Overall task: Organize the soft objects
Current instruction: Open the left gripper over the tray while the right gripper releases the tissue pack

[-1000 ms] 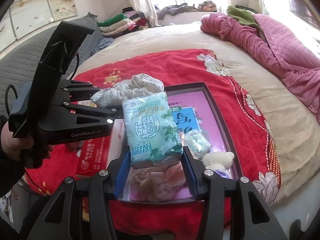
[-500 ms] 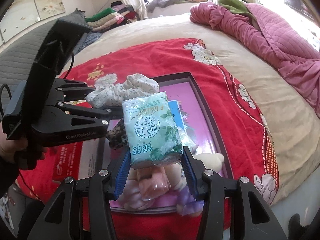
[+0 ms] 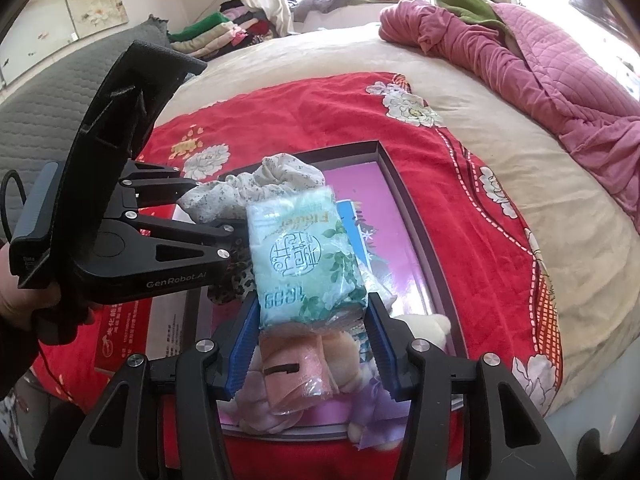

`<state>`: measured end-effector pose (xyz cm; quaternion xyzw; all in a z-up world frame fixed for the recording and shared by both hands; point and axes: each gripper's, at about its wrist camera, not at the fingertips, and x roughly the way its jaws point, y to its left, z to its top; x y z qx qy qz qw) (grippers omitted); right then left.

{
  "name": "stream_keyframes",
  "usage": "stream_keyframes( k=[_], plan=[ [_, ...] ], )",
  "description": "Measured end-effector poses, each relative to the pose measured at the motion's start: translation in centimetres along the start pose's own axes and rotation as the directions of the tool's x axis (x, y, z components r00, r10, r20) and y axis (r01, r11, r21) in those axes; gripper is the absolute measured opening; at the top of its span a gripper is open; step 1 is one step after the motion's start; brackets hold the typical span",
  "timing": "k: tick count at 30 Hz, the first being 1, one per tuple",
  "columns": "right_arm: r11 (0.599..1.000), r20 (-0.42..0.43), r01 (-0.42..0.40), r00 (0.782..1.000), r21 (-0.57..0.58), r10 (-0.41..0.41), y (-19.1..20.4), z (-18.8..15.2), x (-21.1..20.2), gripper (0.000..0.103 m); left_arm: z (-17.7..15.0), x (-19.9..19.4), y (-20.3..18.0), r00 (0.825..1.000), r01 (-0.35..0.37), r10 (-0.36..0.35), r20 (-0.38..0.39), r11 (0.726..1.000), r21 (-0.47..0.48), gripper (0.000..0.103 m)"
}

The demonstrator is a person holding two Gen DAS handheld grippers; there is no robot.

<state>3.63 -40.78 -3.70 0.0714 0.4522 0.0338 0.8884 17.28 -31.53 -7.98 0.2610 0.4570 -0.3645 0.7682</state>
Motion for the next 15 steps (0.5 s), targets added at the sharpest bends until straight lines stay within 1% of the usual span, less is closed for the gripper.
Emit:
stream_keyframes(
  k=[2,4,6,8,10,15],
  plan=[
    [1.0,0.003,0.006,1.0,-0.003,-0.006,0.0,0.0,0.0,0.054,0.1,-0.2,0.0,1.0,0.001,-0.001,0.004,1.0,0.001,0.041],
    [1.0,0.008,0.005,1.0,-0.002,-0.004,0.0,0.1,-0.1,0.054,0.2,-0.3,0.0,1.0,-0.004,0.004,0.008,1.0,0.001,0.042],
    [1.0,0.011,0.005,1.0,-0.001,-0.005,0.0,0.1,-0.2,0.054,0.2,-0.5,0.1,1.0,-0.002,0.002,0.011,1.0,-0.003,0.047],
    [1.0,0.016,0.006,1.0,-0.002,-0.006,0.0,0.1,-0.4,0.054,0.3,-0.8,0.1,1.0,0.001,-0.001,0.018,1.0,-0.004,0.061],
    [1.0,0.022,0.004,1.0,-0.001,-0.004,0.1,0.2,-0.6,0.054,0.4,-1.1,0.1,1.0,0.003,-0.003,0.023,1.0,-0.003,0.065],
    [1.0,0.038,0.003,0.999,-0.004,-0.003,0.3,0.3,-1.5,0.055,0.7,-1.8,-0.2,0.999,-0.003,0.003,0.037,1.0,0.002,0.066]
  ],
)
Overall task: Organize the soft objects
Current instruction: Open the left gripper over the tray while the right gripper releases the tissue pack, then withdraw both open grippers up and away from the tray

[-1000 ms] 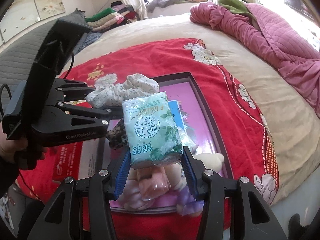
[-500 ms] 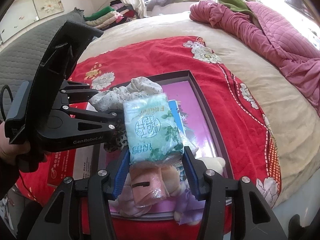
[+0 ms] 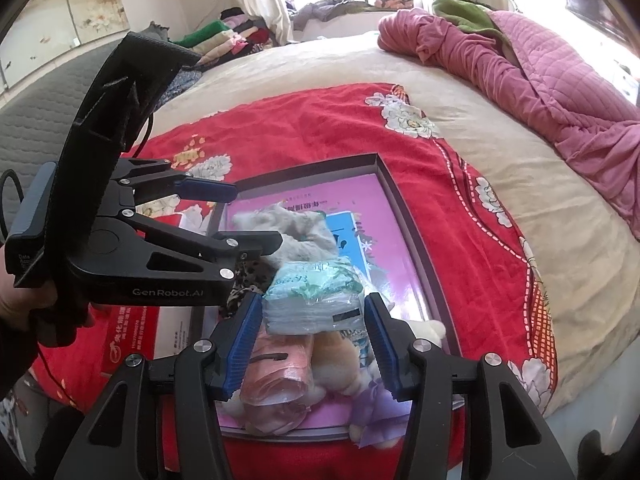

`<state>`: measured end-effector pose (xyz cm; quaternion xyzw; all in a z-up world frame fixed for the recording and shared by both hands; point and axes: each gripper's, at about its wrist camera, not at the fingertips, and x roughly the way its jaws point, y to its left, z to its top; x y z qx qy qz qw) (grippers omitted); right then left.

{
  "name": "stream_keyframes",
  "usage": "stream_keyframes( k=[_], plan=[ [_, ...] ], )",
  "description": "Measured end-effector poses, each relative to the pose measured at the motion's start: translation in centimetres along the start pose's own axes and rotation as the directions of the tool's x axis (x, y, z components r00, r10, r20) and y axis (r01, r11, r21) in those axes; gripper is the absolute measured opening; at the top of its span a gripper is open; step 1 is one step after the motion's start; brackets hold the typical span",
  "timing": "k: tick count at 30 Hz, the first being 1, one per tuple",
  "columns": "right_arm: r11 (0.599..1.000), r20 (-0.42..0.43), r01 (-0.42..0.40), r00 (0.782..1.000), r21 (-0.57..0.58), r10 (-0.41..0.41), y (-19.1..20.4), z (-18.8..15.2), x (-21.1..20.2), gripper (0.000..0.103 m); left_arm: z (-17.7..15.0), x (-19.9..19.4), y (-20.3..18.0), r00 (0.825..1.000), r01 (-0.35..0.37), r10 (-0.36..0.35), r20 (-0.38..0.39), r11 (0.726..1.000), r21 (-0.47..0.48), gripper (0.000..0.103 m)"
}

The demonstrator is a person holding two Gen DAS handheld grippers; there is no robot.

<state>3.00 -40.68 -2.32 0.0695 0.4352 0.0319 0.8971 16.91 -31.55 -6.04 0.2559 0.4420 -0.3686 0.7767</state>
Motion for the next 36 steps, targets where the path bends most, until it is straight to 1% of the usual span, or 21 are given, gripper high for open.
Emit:
stream_keyframes(
  k=[7,11,16,26,30,36],
  plan=[
    [1.0,0.024,-0.001,1.0,-0.004,0.001,0.7,0.2,-1.4,0.055,0.2,-1.4,-0.1,1.0,-0.002,0.002,0.018,1.0,-0.003,0.067],
    [1.0,0.036,-0.001,0.999,-0.004,0.001,1.1,0.2,-2.1,0.055,0.2,-2.4,-0.3,0.999,-0.004,0.004,0.033,1.0,0.0,0.073],
    [1.0,0.047,0.003,0.999,-0.005,-0.003,1.7,-0.2,-3.0,0.055,0.0,-3.3,-0.6,0.999,-0.009,0.009,0.042,1.0,0.006,0.073],
    [0.999,0.058,0.034,0.998,0.013,-0.035,1.8,-1.6,-5.1,0.055,-0.7,-4.9,-1.5,0.998,-0.024,0.024,0.053,1.0,0.0,0.073],
    [0.999,0.077,0.046,0.996,0.011,-0.047,2.3,-2.2,-6.3,0.055,-1.4,-6.0,-2.2,0.997,-0.042,0.043,0.066,0.999,-0.012,0.073],
    [0.998,0.112,0.066,0.991,0.007,-0.066,3.3,-3.1,-8.9,0.055,-2.7,-8.1,-3.8,0.992,-0.095,0.096,0.082,0.995,-0.023,0.073]
  ],
)
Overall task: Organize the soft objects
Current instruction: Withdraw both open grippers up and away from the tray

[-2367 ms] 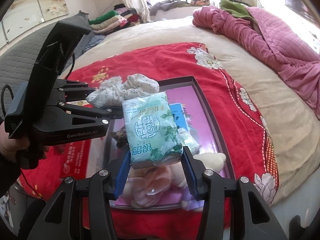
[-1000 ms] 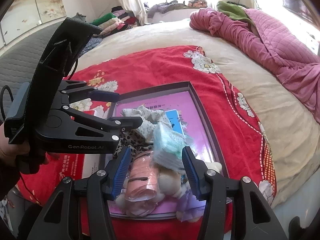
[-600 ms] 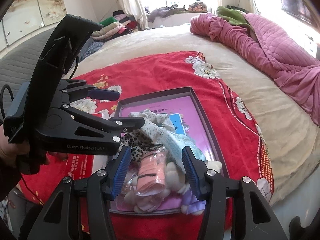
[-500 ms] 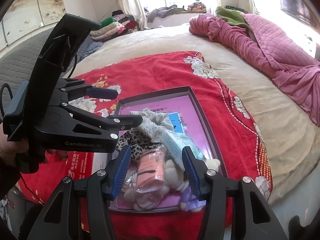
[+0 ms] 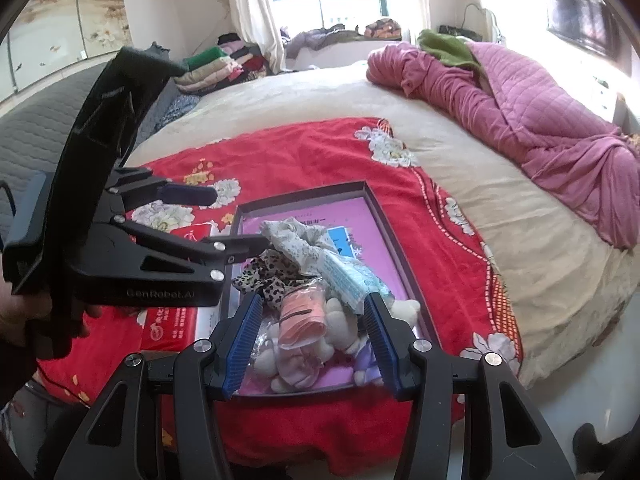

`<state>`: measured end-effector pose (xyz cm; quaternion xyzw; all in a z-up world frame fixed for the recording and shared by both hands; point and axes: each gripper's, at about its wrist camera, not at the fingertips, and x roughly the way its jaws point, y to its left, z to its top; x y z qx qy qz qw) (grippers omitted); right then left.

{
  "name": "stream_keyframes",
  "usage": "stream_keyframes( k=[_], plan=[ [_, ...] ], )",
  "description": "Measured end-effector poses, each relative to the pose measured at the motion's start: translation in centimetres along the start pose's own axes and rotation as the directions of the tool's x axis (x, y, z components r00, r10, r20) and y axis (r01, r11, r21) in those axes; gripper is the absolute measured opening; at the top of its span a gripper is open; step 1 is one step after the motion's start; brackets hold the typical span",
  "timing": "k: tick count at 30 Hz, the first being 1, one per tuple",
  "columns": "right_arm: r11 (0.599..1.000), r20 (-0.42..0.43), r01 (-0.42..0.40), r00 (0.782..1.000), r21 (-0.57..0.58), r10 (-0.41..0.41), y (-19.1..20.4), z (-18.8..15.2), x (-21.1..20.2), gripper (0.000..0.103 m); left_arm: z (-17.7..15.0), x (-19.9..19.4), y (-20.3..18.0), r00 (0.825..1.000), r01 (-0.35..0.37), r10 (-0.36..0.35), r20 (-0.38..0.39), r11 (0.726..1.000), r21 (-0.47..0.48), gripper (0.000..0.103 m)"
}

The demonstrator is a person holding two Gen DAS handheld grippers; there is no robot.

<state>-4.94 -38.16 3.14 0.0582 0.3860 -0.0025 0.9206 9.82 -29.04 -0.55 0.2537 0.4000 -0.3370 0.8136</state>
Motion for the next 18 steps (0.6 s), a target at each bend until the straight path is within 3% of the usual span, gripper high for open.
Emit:
stream_keyframes(
  k=[18],
  plan=[
    [0.999,0.028,0.027,0.999,-0.017,-0.027,2.7,-2.8,-4.4,0.055,-3.0,-5.4,-0.5,0.996,-0.081,0.083,0.038,0.995,-0.051,0.073]
  ],
)
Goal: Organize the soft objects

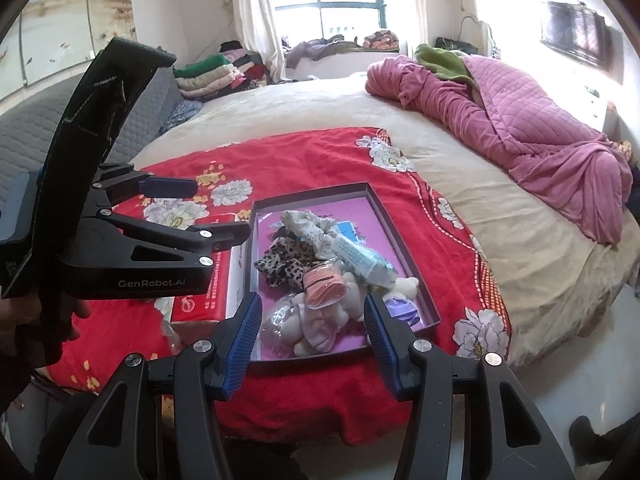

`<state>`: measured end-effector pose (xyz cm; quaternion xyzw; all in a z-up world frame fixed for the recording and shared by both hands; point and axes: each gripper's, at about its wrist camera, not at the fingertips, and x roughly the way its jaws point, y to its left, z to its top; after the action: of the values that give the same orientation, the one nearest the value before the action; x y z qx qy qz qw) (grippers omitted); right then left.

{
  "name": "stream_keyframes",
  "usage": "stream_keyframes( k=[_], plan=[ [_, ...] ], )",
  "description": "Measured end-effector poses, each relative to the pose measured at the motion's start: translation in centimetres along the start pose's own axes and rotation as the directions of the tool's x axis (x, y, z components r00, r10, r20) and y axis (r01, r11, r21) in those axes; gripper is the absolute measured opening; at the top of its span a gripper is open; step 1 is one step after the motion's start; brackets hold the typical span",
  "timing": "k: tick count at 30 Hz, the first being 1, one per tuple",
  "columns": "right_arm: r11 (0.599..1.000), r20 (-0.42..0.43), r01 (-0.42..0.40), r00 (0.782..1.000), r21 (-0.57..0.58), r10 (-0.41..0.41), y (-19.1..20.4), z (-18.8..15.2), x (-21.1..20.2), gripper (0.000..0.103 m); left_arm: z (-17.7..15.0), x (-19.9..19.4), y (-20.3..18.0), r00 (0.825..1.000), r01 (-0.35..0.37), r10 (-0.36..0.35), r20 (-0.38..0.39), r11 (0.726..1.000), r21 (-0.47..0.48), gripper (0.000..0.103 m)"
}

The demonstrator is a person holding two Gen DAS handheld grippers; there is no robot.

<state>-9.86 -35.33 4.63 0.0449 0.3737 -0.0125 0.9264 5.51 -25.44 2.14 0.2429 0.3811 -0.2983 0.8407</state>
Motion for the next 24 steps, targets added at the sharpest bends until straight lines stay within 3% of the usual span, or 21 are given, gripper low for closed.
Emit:
stream_keyframes(
  k=[12,24],
  plan=[
    [1.0,0.007,0.01,1.0,0.011,-0.01,0.6,-0.5,-0.9,0.055,-1.2,-1.1,0.3,0.999,-0.05,0.05,0.0,0.999,-0.023,0.073],
    [1.0,0.005,0.003,1.0,-0.007,-0.003,1.4,-0.6,-1.0,0.055,-1.7,-1.4,0.4,0.999,-0.046,0.046,-0.001,0.999,-0.029,0.073]
  ],
)
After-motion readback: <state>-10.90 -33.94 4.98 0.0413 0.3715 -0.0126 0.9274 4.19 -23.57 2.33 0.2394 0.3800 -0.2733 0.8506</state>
